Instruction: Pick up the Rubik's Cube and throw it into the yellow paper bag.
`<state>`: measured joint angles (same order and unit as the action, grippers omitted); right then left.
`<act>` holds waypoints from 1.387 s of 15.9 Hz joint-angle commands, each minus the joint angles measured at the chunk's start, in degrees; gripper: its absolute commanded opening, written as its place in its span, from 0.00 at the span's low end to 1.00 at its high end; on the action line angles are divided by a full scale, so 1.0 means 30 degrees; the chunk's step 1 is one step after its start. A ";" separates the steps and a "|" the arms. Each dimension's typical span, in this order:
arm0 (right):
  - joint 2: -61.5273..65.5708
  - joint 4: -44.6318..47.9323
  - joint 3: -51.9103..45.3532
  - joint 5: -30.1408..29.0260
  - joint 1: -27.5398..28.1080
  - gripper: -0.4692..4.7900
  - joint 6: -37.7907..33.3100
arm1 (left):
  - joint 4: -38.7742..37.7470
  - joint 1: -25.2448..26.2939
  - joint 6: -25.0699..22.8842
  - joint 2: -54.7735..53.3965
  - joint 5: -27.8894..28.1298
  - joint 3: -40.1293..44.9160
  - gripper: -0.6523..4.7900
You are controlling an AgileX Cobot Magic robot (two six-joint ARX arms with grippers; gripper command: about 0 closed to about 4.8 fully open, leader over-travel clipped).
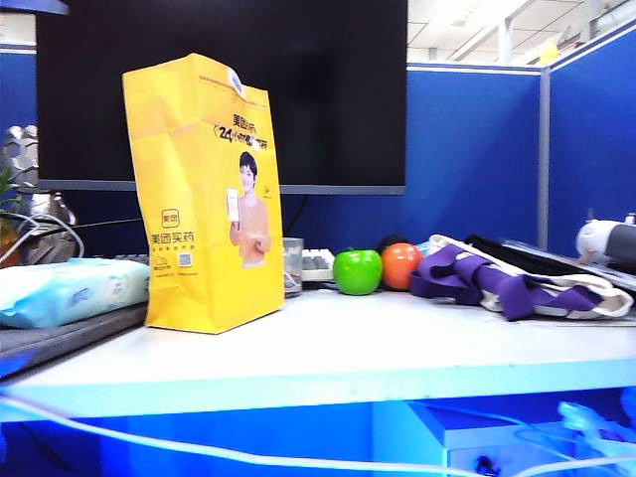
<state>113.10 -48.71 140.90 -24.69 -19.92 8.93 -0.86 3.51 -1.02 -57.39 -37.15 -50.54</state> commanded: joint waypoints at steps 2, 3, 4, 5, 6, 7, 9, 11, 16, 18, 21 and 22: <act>-0.1464 -0.2710 -0.0612 0.0197 -0.0240 0.09 0.1996 | -0.4022 0.2433 -0.1078 0.3679 0.1909 -0.0109 0.90; -0.1909 -0.2098 -0.0940 0.0270 -0.0401 0.09 0.1931 | -0.4306 0.2667 -0.1078 0.4612 0.2375 -0.0109 0.90; -0.2368 -0.1821 -0.1129 0.1027 -0.0401 0.09 0.1494 | -0.4539 0.2754 -0.1100 0.5617 0.2871 -0.0109 0.90; -0.3126 -0.1654 -0.1362 0.1923 -0.0401 0.09 0.1450 | -0.4736 0.2754 -0.1122 0.6441 0.2907 -0.0109 0.90; -0.4386 -0.0962 -0.1938 0.2397 -0.0401 0.09 0.1464 | -0.5333 0.2754 -0.1246 0.7125 0.3060 -0.0102 0.90; -0.5588 -0.0036 -0.2528 0.2579 -0.0401 0.09 0.1457 | -0.5901 0.2747 -0.1501 0.7541 0.3279 -0.0102 0.90; -0.9610 0.2907 -0.4867 0.3723 -0.0401 0.09 0.1719 | -0.6980 0.2718 -0.2033 0.7883 0.3497 -0.0102 0.90; -1.3464 0.5792 -0.8546 0.3971 -0.0401 0.09 0.1581 | -0.7096 0.2703 -0.2025 0.7861 0.3468 -0.0036 0.90; -2.2418 1.7369 -2.6731 0.4167 -0.0401 0.09 -0.0437 | -0.7409 0.2317 -0.2426 0.8007 0.2455 0.0787 0.90; -2.2389 2.1048 -3.1285 0.3694 -0.0408 0.09 -0.1690 | -0.7431 0.2127 -0.3038 0.8539 0.2448 0.1923 0.90; -2.0735 2.4786 -3.5146 0.3184 -0.0896 0.09 -0.2004 | -0.7315 0.2127 -0.2914 1.1409 0.0364 0.4131 0.86; -2.0181 2.4866 -3.5372 0.3111 -0.0896 0.09 -0.1836 | -0.7009 0.2135 -0.2667 1.2502 0.0503 0.4663 0.85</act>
<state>51.68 24.14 34.94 -15.29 -22.76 3.20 -23.64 9.85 -9.54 -21.56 -35.57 -37.45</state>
